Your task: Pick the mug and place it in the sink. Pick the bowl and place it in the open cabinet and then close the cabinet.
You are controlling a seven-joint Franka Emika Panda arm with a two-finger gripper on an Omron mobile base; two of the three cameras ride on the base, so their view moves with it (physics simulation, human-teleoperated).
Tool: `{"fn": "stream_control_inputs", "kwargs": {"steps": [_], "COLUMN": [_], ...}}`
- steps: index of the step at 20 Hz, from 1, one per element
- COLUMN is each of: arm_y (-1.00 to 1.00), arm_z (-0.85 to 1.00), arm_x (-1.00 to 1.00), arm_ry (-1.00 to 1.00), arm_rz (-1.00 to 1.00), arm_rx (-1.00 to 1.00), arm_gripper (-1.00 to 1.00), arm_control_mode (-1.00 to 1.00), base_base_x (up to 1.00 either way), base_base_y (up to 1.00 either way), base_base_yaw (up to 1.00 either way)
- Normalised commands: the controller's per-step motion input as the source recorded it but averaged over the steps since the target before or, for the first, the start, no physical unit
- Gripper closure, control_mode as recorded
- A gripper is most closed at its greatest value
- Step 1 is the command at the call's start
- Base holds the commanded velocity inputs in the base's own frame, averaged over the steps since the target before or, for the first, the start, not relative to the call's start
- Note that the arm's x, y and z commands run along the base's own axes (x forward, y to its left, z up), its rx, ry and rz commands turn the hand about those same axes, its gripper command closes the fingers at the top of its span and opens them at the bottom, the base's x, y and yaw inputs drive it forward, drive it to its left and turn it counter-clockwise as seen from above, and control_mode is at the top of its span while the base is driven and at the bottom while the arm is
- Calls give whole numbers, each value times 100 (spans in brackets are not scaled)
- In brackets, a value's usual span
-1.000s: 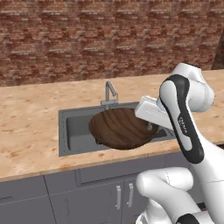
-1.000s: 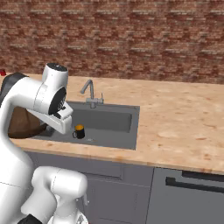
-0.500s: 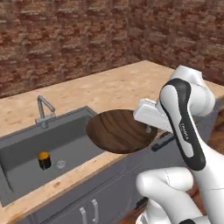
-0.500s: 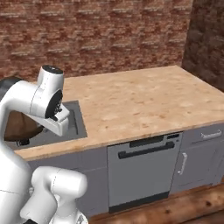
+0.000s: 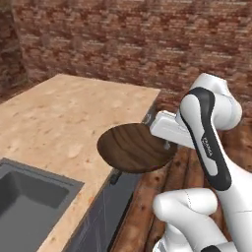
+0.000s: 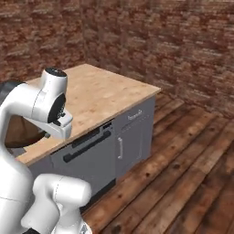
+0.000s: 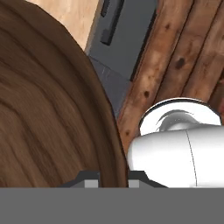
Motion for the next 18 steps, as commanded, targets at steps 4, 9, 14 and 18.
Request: {"fn": "stream_control_inputs", "kwargs": {"steps": [4,9,14,18], "arm_y": [0,0,0,0], "arm_z": [0,0,0,0], "arm_x": [0,0,0,0], "arm_ry": [0,0,0,0], "arm_rz": [0,0,0,0], "arm_rx": [0,0,0,0], "arm_gripper": [100,100,100,100], "arm_control_mode": [100,100,100,100], "base_base_x": [17,32,54,61], "base_base_y": [-12,-4,0,0], "base_base_yaw": [-80,-82,-77,-69]}}
